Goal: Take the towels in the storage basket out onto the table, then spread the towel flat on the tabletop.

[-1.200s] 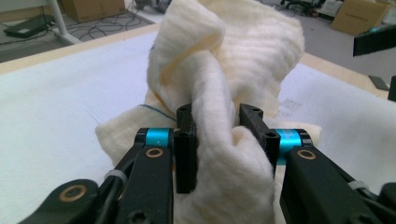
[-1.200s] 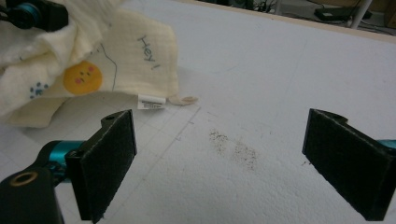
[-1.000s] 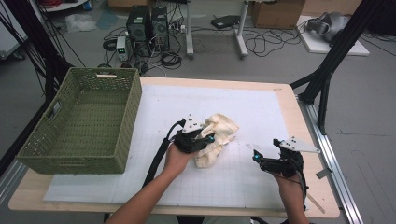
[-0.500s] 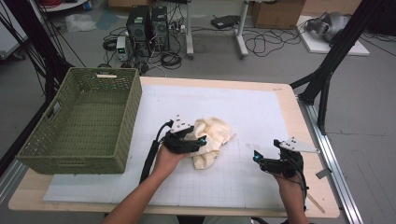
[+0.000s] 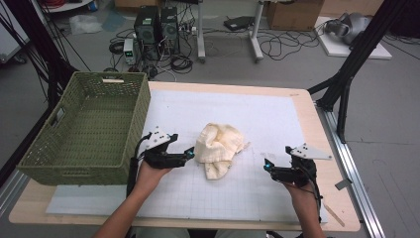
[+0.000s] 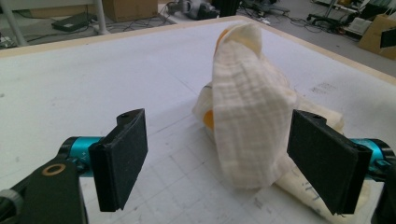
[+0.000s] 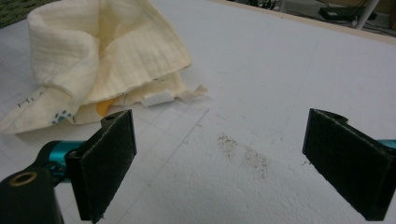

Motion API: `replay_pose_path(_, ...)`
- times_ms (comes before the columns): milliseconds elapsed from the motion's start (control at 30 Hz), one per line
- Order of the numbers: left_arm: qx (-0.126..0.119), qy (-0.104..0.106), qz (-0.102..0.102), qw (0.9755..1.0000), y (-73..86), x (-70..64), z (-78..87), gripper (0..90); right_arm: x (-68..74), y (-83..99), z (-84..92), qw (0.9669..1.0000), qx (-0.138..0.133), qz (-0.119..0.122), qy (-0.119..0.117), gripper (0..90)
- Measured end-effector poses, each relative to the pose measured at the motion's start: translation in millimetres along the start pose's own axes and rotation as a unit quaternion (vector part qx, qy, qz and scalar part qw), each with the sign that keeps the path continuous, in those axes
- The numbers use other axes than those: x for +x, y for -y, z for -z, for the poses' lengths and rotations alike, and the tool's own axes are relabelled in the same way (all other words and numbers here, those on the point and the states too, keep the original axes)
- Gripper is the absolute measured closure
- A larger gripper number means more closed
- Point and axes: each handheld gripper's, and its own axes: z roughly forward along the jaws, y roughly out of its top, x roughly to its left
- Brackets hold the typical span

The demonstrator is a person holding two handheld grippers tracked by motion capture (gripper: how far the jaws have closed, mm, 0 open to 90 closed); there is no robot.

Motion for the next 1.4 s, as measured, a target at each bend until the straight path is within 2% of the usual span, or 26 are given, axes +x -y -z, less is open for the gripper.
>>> replay_pose_path(100, -0.012, -0.008, 0.001, 0.9999, 4.6, 5.3, 7.4, 23.7, 2.5, -2.5, -1.8, 0.9999, -0.003, 0.003, -0.016, 9.0)
replay_pose_path(133, -0.011, -0.010, 0.003, 0.9999, 5.8, 7.1, 8.7, 23.6, 3.3, -3.3, -2.7, 0.9998, -0.005, 0.008, -0.017, 9.0)
replay_pose_path(267, -0.014, -0.010, 0.001, 0.9998, 8.3, 10.7, 12.6, 23.4, 5.6, -7.2, -6.2, 0.9999, -0.004, -0.002, -0.014, 9.6)
replay_pose_path(300, -0.016, -0.011, 0.003, 0.9998, 8.9, 10.8, 13.2, 23.4, 5.2, -7.9, -7.3, 0.9999, -0.003, -0.002, -0.016, 12.7)
replay_pose_path(333, -0.016, -0.011, 0.002, 0.9998, 9.5, 11.5, 13.9, 23.4, 5.1, -8.3, -8.6, 0.9998, -0.004, 0.001, -0.022, 15.4)
replay_pose_path(567, -0.003, -0.017, -0.001, 0.9998, 18.2, 13.1, 15.8, 23.7, 7.1, -2.0, -14.2, 0.9994, 0.015, 0.011, -0.031, 16.0)
replay_pose_path(800, -0.010, -0.021, 0.004, 0.9997, 18.7, 16.8, 18.4, 23.8, 2.7, 1.0, -13.5, 0.9994, 0.014, -0.002, -0.033, 16.2)
replay_pose_path(867, -0.009, -0.021, 0.004, 0.9997, 18.8, 16.8, 18.4, 23.9, 1.7, 1.5, -16.7, 0.9990, 0.022, -0.004, -0.038, 16.1)
replay_pose_path(1000, -0.009, -0.024, 0.004, 0.9997, 18.7, 17.0, 19.6, 23.9, 3.0, 3.3, -18.9, 0.9986, 0.031, 0.001, -0.043, 16.8)
replay_pose_path(1233, -0.014, -0.033, 0.007, 0.9993, 17.9, 18.3, 20.9, 24.3, 2.2, 3.4, -17.4, 0.9987, 0.028, -0.002, -0.042, 16.9)
replay_pose_path(1400, -0.013, -0.030, 0.005, 0.9995, 17.6, 18.0, 20.7, 24.4, 1.8, 4.0, -17.9, 0.9987, 0.029, 0.002, -0.042, 16.9)
